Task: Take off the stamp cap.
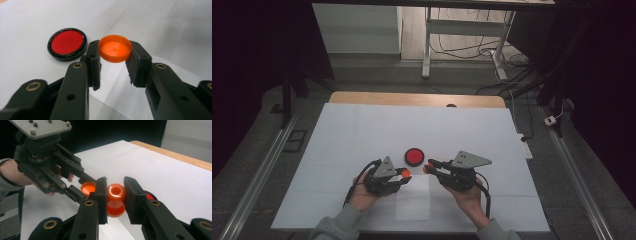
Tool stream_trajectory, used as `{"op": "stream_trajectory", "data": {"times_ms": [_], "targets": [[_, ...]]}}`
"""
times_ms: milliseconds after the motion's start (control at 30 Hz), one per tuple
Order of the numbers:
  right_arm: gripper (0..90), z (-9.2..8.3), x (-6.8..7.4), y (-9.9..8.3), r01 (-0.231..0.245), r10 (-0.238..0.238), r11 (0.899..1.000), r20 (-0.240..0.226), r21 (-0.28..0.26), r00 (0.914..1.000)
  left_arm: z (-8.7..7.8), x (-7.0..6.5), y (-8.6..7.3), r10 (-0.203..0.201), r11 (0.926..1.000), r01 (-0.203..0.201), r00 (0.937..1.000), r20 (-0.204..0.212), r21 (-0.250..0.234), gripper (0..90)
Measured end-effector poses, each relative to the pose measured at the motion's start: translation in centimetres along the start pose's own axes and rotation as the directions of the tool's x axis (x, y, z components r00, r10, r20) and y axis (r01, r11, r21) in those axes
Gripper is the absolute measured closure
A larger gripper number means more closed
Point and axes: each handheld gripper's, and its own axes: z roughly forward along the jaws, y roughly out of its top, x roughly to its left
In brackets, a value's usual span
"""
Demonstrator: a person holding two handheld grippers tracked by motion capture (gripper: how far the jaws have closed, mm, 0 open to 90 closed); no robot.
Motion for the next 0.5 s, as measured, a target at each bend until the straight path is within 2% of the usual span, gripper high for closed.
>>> {"op": "stream_trajectory", "data": {"times_ms": [200,400,500], "targets": [[72.5,-0.1,-0.1,0.0,-0.002,0.002,1.0,0.006,-0.005,1.0,-1.3,0.5,-0.8,-0.022,0.9997,0.022,0.9996,-0.02,-0.008,65.2],[72.5,-0.4,-0.3,0.1,0.0,0.0,1.0,0.01,-0.007,0.9999,-2.8,1.1,-1.8,-0.062,0.9977,0.061,0.9973,-0.039,-0.029,65.2],[72.5,-0.6,-0.4,0.1,0.002,-0.002,1.0,0.021,-0.013,0.9998,-3.4,1.3,-2.0,-0.067,0.9973,0.066,0.9964,-0.05,-0.034,65.1]]}}
